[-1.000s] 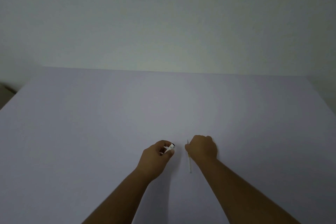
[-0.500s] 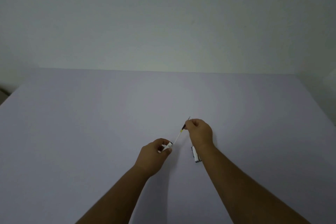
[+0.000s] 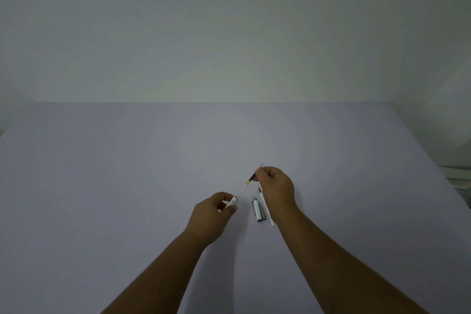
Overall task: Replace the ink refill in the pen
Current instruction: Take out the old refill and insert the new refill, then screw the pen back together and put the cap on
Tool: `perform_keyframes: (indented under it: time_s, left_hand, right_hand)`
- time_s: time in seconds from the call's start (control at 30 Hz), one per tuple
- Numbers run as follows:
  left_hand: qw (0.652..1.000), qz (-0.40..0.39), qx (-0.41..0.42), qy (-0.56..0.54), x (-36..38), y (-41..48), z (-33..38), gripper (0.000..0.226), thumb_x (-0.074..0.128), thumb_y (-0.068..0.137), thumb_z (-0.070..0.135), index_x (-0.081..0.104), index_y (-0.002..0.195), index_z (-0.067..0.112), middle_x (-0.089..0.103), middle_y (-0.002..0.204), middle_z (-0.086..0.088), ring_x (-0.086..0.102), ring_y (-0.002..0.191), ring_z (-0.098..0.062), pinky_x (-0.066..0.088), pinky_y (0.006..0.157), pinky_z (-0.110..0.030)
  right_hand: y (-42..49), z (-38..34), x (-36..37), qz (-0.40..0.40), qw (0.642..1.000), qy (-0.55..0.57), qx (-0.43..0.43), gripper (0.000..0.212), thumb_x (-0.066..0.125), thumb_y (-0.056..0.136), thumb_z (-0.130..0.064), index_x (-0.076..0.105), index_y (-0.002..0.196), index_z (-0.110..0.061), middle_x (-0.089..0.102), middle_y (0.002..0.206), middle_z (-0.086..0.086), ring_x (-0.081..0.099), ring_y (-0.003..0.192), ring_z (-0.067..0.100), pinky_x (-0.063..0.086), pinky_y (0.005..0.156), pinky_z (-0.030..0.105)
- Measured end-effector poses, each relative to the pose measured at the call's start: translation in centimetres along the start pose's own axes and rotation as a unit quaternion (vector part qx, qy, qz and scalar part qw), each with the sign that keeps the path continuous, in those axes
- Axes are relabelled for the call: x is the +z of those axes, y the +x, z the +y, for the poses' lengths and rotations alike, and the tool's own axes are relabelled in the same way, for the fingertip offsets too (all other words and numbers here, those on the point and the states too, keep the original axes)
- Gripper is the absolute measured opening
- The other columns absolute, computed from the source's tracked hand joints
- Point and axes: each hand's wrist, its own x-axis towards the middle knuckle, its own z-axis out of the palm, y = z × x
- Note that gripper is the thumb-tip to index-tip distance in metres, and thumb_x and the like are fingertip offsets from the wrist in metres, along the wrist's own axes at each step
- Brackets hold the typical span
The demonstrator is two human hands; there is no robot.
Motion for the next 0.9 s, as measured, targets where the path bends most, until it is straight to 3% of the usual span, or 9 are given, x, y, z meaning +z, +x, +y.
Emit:
perform_keyframes:
  time_s: [0.1,0.2,0.37,0.57,0.63,0.7,0.8,0.9]
  left_hand:
    - [1.0,-0.004,-0.001,-0.009,0.4,-0.2,0.4,0.01,0.058,0.09,0.033,0.061,0.099,0.032,0.059,0.081,0.008,0.06,0.075,-0.013,0.044,0.057,-0.017]
    - [1.0,-0.002,0.007,-0.026,0.7,-0.3,0.8,0.006,0.057,0.09,0.033,0.059,0.096,0.035,0.062,0.084,0.005,0.065,0.088,-0.021,0.048,0.067,-0.023]
    - [0.999,0.008,0.02,-0.041,1.0,-0.5,1.8,0.015,0.053,0.092,0.027,0.06,0.106,0.024,0.065,0.089,-0.002,0.065,0.086,-0.023,0.053,0.075,-0.034]
    - [0.998,0.034,0.039,-0.027,1.2,-0.5,2.5,0.023,0.047,0.096,0.031,0.057,0.115,0.024,0.056,0.091,0.003,0.055,0.081,-0.015,0.044,0.067,-0.023]
    - [0.998,0.04,0.019,-0.049,1.1,-0.3,2.3,0.021,0.047,0.095,0.034,0.059,0.11,0.025,0.055,0.085,0.005,0.053,0.074,-0.011,0.044,0.062,-0.022]
    - [0.996,0.039,-0.007,-0.077,1.0,0.0,1.8,0.019,0.047,0.094,0.036,0.059,0.106,0.027,0.055,0.086,0.003,0.05,0.071,-0.008,0.043,0.059,-0.022]
    - [0.996,0.029,-0.024,-0.083,0.9,0.2,1.0,0.019,0.047,0.093,0.038,0.06,0.105,0.029,0.056,0.088,0.002,0.051,0.072,-0.01,0.042,0.059,-0.024]
    - [0.995,0.02,-0.033,-0.088,0.9,0.4,0.4,0.019,0.048,0.093,0.039,0.061,0.104,0.028,0.057,0.088,0.001,0.051,0.069,-0.013,0.043,0.061,-0.025]
  right_hand:
    - [-0.6,-0.1,-0.5,-0.022,1.0,0.006,0.0,0.021,0.055,0.09,-0.02,0.069,0.086,-0.005,0.063,0.076,0.003,0.048,0.058,0.01,0.042,0.041,0.007]
    - [-1.2,0.0,-0.4,-0.074,0.997,-0.02,0.0,0.018,0.057,0.088,-0.021,0.068,0.077,-0.013,0.066,0.077,-0.002,0.055,0.069,0.011,0.045,0.06,0.021]
    - [-1.6,0.1,-0.6,-0.124,0.992,-0.032,0.012,0.016,0.059,0.086,-0.024,0.064,0.073,-0.015,0.061,0.071,0.0,0.053,0.069,0.016,0.046,0.069,0.031]
    - [-0.8,-0.5,-1.7,-0.189,0.981,-0.026,0.022,0.014,0.065,0.085,-0.03,0.068,0.083,-0.017,0.063,0.074,-0.005,0.057,0.073,0.008,0.044,0.067,0.021]
    - [-0.1,-0.2,-2.1,-0.166,0.985,-0.019,0.033,0.017,0.064,0.085,-0.033,0.068,0.085,-0.017,0.065,0.077,-0.004,0.057,0.073,0.008,0.043,0.068,0.021]
    - [0.9,0.9,-2.5,-0.114,0.987,-0.112,0.029,0.018,0.061,0.086,-0.028,0.068,0.082,-0.012,0.068,0.081,0.002,0.062,0.079,0.018,0.046,0.069,0.026]
    - [1.6,3.2,-2.4,-0.119,0.915,-0.385,0.011,0.02,0.051,0.086,-0.02,0.061,0.068,-0.017,0.066,0.082,0.008,0.063,0.081,0.026,0.048,0.068,0.031]
    - [1.5,5.1,-1.8,-0.11,0.869,-0.482,0.006,0.024,0.046,0.087,-0.019,0.07,0.091,-0.014,0.071,0.095,0.008,0.065,0.09,0.027,0.047,0.067,0.028]
